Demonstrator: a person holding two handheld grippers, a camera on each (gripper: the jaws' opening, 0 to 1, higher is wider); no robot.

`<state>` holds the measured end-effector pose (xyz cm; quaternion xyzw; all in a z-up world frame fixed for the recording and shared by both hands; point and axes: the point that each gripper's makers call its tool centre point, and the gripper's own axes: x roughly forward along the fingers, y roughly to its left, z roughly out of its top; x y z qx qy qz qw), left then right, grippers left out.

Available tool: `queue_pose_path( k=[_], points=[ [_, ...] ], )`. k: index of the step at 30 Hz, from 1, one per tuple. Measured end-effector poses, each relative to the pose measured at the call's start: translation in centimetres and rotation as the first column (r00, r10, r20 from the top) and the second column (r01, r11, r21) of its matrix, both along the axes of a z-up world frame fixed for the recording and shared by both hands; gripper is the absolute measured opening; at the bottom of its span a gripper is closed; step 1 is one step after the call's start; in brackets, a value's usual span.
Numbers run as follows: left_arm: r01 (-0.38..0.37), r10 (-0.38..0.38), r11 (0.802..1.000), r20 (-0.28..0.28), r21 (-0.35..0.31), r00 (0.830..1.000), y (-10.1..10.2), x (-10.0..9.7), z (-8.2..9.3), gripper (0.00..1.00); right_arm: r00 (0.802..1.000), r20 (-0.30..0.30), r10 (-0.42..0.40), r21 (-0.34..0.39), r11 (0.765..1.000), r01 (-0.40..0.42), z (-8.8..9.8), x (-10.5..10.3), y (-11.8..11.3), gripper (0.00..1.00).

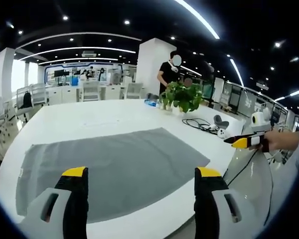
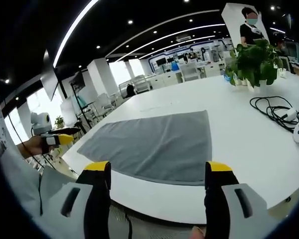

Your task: Fold the towel on the table until its edges align and the towel forms a compact rectangular stack.

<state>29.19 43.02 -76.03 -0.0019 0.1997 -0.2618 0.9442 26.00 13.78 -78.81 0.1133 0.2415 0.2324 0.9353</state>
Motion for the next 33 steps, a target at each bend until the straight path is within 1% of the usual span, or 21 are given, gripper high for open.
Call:
queue_pose_path(
  k=[4, 7, 12, 16, 23, 26, 33],
  points=[
    [0.026, -0.026, 1.0, -0.018, -0.01, 1.0, -0.7, -0.3, -0.8, 0.9, 1.0, -0.008, -0.002, -0.011, 1.0, 0.002, -0.3, 0.0, -0.1, 0.76],
    [0.059, -0.059, 0.998, -0.029, -0.007, 0.998, -1.4, -0.5, -1.1, 0.89, 1.0, -0.008, -0.006, -0.016, 1.0, 0.005, -0.3, 0.1, -0.1, 0.76],
    [0.112, -0.111, 0.994, -0.035, 0.01, 0.993, -2.5, -0.5, -1.0, 0.89, 1.0, 0.005, -0.014, -0.027, 1.0, 0.014, -0.2, 0.1, -0.2, 0.74],
    [0.167, -0.166, 0.986, -0.034, 0.029, 0.986, -3.8, -0.1, -0.9, 0.89, 1.0, 0.016, -0.023, -0.037, 0.999, 0.023, -0.1, 0.2, -0.4, 0.73],
    [0.251, -0.25, 0.967, -0.031, 0.035, 0.968, -6.9, 0.3, -0.6, 0.89, 0.999, 0.025, -0.045, -0.032, 0.998, 0.045, 0.0, 0.3, -0.8, 0.72],
    [0.295, -0.294, 0.955, -0.032, 0.041, 0.955, -8.5, 0.3, -0.7, 0.88, 0.998, 0.025, -0.05, -0.025, 0.998, 0.051, 0.0, 0.3, -0.8, 0.71],
    [0.362, -0.36, 0.93, -0.046, 0.054, 0.932, -11.3, 0.0, -1.0, 0.88, 0.998, 0.023, -0.054, -0.008, 0.999, 0.054, 0.1, 0.3, -0.9, 0.69]
  ],
)
